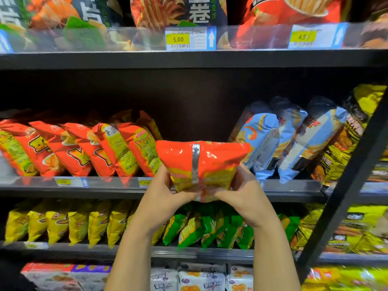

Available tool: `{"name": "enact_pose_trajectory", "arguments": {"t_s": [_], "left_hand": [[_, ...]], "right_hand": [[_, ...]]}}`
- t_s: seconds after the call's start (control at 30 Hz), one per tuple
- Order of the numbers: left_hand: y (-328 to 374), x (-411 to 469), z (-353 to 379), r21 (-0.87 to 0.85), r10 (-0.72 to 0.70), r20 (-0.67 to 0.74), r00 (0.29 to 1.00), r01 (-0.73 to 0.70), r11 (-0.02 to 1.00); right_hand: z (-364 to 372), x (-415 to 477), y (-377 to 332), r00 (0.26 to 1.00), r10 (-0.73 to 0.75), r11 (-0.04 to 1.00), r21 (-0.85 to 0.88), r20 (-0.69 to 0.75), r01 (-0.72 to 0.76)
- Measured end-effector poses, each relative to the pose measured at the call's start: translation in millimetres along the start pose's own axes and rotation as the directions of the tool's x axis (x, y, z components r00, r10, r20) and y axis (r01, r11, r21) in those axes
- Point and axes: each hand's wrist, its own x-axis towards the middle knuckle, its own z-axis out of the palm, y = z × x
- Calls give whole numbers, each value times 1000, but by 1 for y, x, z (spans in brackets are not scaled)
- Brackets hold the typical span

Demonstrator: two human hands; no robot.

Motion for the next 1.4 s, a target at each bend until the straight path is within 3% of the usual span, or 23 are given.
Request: {"name": "enact_pose_trajectory", "arguments": {"t_s": [0.27, 0.43, 0.63, 0.8, 0.97, 1.2, 1.33, 1.4], "left_hand": [[1, -2, -5, -40, 68, 20, 997, -67, 997], [15, -6, -10, -121, 51, 132, 990, -35, 992], [27, -1, -5, -291, -111, 76, 991, 129, 948], [40, 4, -2, -419, -293, 84, 953, 300, 857], [46, 5, -4, -449, -355, 90, 931, 356, 820], [49, -1, -2, -329, -275, -5, 961, 258, 908], [45, -5, -3, 52, -49, -304, 952, 68, 996], [47, -9, -2, 142, 61, -331, 942, -14, 990]], "right_hand": [[3, 0, 7, 999, -21, 999, 44, -30, 23], [5, 5, -1, 1000, 12, 999, 34, 2, -12], [14, 15, -21, 975, 221, 959, 178, 17, -221], [20, 26, -32, 912, 409, 890, 208, 30, -406], [23, 34, -38, 893, 449, 875, 186, 29, -446], [26, 20, -33, 900, 428, 802, 427, 79, -419], [29, 16, -32, 955, 289, 910, 328, -67, -252], [33, 18, -30, 964, 217, 956, 235, -157, -177]]}}
